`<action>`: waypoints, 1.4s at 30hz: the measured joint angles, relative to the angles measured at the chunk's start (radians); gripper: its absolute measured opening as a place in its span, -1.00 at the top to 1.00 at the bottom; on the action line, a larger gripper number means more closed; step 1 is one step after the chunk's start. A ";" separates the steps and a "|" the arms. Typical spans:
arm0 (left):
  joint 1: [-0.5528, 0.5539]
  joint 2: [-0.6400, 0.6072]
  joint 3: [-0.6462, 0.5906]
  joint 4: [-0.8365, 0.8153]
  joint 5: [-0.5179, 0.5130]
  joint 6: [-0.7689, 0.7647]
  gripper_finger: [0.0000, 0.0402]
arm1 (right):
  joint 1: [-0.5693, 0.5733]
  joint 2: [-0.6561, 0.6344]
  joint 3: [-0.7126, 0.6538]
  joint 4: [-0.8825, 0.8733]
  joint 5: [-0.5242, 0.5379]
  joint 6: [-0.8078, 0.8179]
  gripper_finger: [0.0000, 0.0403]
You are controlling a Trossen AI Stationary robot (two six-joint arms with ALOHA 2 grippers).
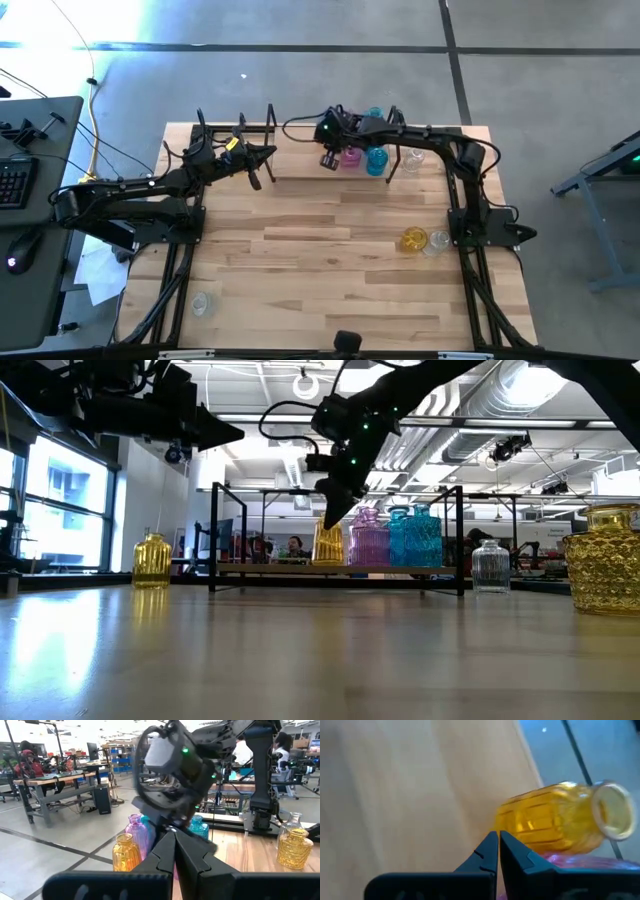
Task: Sort vases onto shelf
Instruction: Put the bottom left yellow vase on the shelf
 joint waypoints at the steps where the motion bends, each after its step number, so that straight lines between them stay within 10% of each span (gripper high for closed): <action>1: 0.000 0.000 0.000 0.000 0.000 0.000 1.00 | 0.003 0.000 0.005 -0.018 -0.003 -0.004 1.00; 42: 0.000 0.000 0.000 0.000 0.000 0.000 1.00 | -0.044 -0.003 0.019 0.015 0.020 0.019 1.00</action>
